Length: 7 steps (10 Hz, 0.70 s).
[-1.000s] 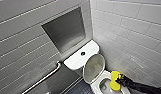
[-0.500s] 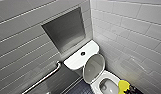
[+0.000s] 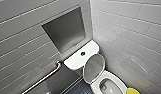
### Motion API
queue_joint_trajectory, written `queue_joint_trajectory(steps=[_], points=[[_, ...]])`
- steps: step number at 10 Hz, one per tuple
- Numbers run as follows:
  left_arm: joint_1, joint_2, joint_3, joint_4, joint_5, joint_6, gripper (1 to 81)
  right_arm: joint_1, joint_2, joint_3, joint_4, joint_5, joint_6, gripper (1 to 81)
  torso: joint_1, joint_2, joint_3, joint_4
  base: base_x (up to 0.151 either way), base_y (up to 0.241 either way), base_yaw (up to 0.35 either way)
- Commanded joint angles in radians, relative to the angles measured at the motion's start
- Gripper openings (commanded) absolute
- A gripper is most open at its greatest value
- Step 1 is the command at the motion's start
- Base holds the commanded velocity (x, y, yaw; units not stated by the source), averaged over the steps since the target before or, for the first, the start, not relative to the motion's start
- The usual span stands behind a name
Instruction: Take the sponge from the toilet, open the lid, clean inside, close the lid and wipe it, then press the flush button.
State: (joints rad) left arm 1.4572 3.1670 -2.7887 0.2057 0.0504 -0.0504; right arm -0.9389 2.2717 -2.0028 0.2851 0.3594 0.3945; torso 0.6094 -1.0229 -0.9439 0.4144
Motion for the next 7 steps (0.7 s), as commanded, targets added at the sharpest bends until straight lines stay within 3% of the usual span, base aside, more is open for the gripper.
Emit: queue_joint_trajectory(steps=[1, 4, 7], points=[[0.022, -0.008, -0.006, 0.004, 0.088, 0.003, 81.1, -0.070, -0.111, 0.133, 0.006, 0.107, 0.021, 1.0, 0.000, 0.000, 0.000, 0.000, 0.000, 0.000, 0.000], [0.022, -0.008, -0.006, 0.004, 0.086, 0.004, 81.1, -0.227, -0.122, 0.208, -0.013, 0.219, 0.009, 1.0, 0.000, 0.000, 0.000, 0.000, 0.000, 0.000, 0.000], [0.022, -0.007, -0.006, 0.004, 0.085, 0.004, 81.1, -0.363, -0.148, 0.321, -0.121, 0.201, 0.003, 1.0, 0.000, 0.000, 0.000, 0.000, 0.000, 0.000, 0.000]])
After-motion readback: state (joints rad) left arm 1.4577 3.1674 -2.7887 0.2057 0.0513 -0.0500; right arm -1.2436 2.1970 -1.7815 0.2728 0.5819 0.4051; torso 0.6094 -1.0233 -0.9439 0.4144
